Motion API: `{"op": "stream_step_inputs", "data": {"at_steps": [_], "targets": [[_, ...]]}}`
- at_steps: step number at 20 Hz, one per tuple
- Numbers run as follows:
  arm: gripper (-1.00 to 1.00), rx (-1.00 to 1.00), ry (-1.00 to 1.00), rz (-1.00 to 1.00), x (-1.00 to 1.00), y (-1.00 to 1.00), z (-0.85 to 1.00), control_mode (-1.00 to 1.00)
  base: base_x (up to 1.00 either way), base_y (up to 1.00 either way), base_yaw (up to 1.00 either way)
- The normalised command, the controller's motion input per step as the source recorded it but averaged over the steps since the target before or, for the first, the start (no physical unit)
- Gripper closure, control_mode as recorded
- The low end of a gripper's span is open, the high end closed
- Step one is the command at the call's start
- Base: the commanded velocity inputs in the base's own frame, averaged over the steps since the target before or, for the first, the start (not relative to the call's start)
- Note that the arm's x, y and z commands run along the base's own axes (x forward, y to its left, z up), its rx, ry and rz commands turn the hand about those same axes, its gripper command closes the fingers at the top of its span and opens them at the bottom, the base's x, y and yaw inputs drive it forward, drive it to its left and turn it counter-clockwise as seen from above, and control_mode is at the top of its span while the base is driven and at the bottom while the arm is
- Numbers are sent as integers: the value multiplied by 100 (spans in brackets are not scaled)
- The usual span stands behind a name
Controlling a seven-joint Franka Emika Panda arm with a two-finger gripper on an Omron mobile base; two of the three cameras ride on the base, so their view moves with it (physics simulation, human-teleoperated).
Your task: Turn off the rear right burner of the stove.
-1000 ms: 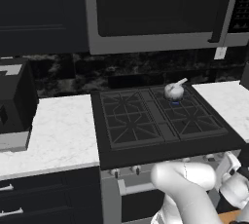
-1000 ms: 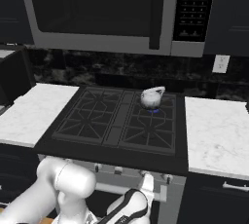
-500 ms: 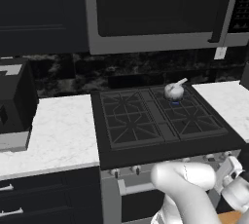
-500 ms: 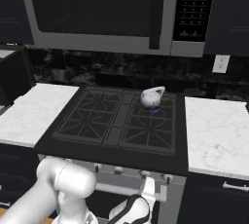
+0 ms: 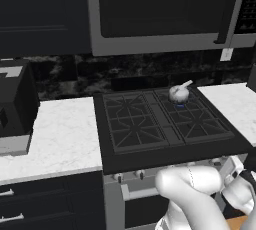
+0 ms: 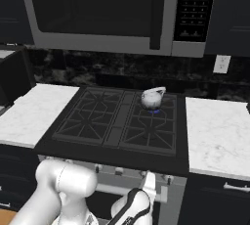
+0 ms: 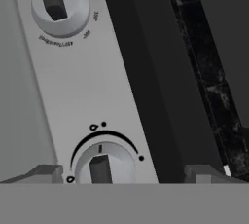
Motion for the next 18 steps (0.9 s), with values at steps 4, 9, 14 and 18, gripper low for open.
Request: {"op": "stream_step_inputs", "data": {"at_steps": [4, 9, 14, 18], "targets": [[-100, 0, 0, 0, 6, -3, -14, -100, 0, 0, 0], [-100, 0, -3, 0, -5, -1, -25, -100, 0, 0, 0], [-100, -1, -8, 0, -30, 4, -2, -100, 0, 0, 0], [-100, -1, -7, 0, -18, 2, 0, -100, 0, 0, 0]]}}
